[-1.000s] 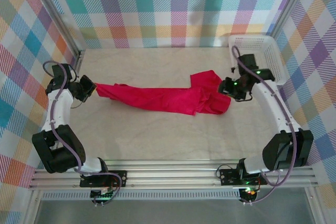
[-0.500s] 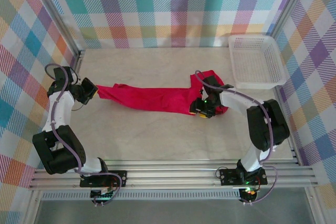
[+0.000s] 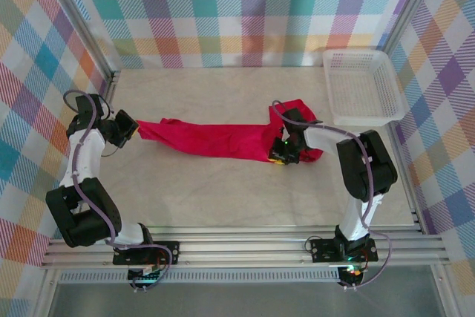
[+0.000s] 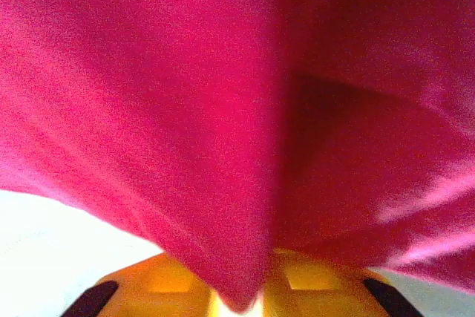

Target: Fold the inside-out t-shirt

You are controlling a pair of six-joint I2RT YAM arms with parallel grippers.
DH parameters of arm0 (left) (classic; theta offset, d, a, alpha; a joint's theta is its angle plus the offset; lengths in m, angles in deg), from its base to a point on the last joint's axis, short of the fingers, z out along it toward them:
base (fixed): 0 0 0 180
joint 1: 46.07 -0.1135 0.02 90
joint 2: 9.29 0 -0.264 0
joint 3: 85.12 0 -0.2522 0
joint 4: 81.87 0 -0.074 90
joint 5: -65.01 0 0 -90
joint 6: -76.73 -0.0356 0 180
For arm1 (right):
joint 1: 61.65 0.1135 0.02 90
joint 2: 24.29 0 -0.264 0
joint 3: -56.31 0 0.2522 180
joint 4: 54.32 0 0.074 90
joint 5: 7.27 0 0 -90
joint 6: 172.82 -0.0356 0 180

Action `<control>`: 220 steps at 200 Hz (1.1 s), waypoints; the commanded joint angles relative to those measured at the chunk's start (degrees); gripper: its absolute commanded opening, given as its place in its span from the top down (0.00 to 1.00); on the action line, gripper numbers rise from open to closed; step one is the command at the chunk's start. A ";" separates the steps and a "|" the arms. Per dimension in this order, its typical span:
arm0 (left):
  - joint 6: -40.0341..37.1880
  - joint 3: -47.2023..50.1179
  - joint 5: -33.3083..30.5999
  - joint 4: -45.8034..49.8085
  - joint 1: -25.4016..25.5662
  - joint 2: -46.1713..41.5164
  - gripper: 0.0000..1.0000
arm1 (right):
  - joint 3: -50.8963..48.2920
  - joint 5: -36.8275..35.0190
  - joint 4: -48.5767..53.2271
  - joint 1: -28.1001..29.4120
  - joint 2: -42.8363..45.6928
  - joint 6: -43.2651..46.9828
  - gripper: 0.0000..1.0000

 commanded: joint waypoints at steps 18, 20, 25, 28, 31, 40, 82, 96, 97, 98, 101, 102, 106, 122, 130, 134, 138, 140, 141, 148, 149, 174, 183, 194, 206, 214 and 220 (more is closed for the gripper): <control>-1.03 -0.62 1.24 0.05 -0.45 -1.84 1.00 | 4.38 0.95 3.11 0.53 0.76 1.15 0.97; -1.03 -0.62 1.26 0.12 -0.45 -1.84 1.00 | 4.55 0.93 3.45 0.53 0.93 1.24 0.98; -1.03 -0.74 1.26 0.08 -0.45 -1.93 1.00 | 5.04 0.78 4.32 0.53 1.44 1.45 1.00; -1.07 -0.79 1.26 0.16 -0.45 -1.93 1.00 | 5.37 0.63 4.89 0.53 1.80 1.65 1.00; -1.04 -0.86 1.31 0.17 -0.45 -1.89 1.00 | 5.69 0.52 5.43 0.53 2.26 1.77 1.00; -0.95 -1.26 1.43 0.26 -0.45 -1.94 1.00 | 6.86 -0.05 6.94 0.45 3.79 2.31 1.00; 2.40 -11.77 4.45 0.91 -0.45 0.83 1.00 | 24.83 -3.84 17.13 -5.71 13.14 7.19 1.00; 4.73 -19.40 6.56 1.43 -0.45 3.15 1.00 | 34.60 -3.95 19.87 -9.81 14.75 8.40 1.00; 4.88 -19.94 6.64 1.50 -0.45 3.33 1.00 | 35.44 -3.93 20.05 -10.13 14.78 8.41 1.00; 5.04 -20.52 6.76 1.54 -0.45 3.51 1.00 | 36.26 -3.87 20.27 -10.42 14.84 8.41 1.00; 5.54 -22.19 7.11 1.70 -0.47 3.96 1.00 | 38.59 -3.68 20.90 -11.38 14.90 8.48 1.00; 5.68 -22.74 7.22 1.77 -0.46 4.13 1.00 | 39.41 -3.62 21.14 -11.66 14.94 8.49 1.00; 6.28 -24.99 7.59 2.15 -0.45 4.84 1.00 | 42.53 -3.16 22.04 -12.90 14.86 8.51 1.00; 7.48 -33.69 8.13 4.11 -0.53 7.02 1.00 | 54.81 -1.85 26.05 -16.70 13.87 8.75 1.00; 7.90 -37.15 7.91 4.70 -0.55 7.59 1.00 | 60.17 -1.80 27.85 -17.79 13.27 9.16 1.00; 8.06 -38.50 7.74 4.78 -0.61 7.72 1.00 | 62.54 -1.75 28.58 -18.14 13.01 9.41 1.00; 8.17 -39.72 7.56 4.82 -0.62 7.74 1.00 | 64.68 -1.71 29.19 -18.49 12.79 9.69 1.00; 8.26 -40.30 7.41 4.82 -0.69 7.78 1.00 | 65.73 -1.71 29.54 -18.64 12.68 9.83 1.00; 8.32 -40.54 7.37 4.82 -0.70 7.76 1.00 | 66.26 -1.71 29.68 -18.76 12.61 9.87 1.00; 8.54 -42.07 6.96 4.76 -0.97 7.66 1.00 | 69.51 -1.79 30.73 -19.42 12.38 10.19 1.00; 8.54 -42.26 6.88 4.75 -1.01 7.61 1.00 | 69.90 -1.79 30.80 -19.51 12.41 10.27 1.00; 8.77 -43.65 5.13 3.89 -1.78 5.85 1.00 | 75.27 -2.23 32.02 -21.69 13.41 10.66 1.00; 8.57 -43.30 4.75 3.77 -1.92 5.08 1.00 | 75.02 -2.32 31.70 -22.13 14.29 10.95 1.00; 8.31 -42.37 4.45 3.56 -1.94 4.07 1.00 | 73.87 -2.02 31.26 -22.27 15.25 11.23 1.00; 8.24 -40.80 4.64 3.05 -1.99 2.99 1.00 | 71.14 -1.27 30.13 -22.40 16.29 11.23 1.00; 8.50 -39.66 4.84 2.58 -1.99 2.38 1.00 | 68.84 -0.57 29.00 -22.38 17.01 11.06 1.00; 8.63 -39.03 5.02 2.30 -1.95 1.98 1.00 | 67.26 -0.12 28.19 -22.32 17.41 10.89 1.00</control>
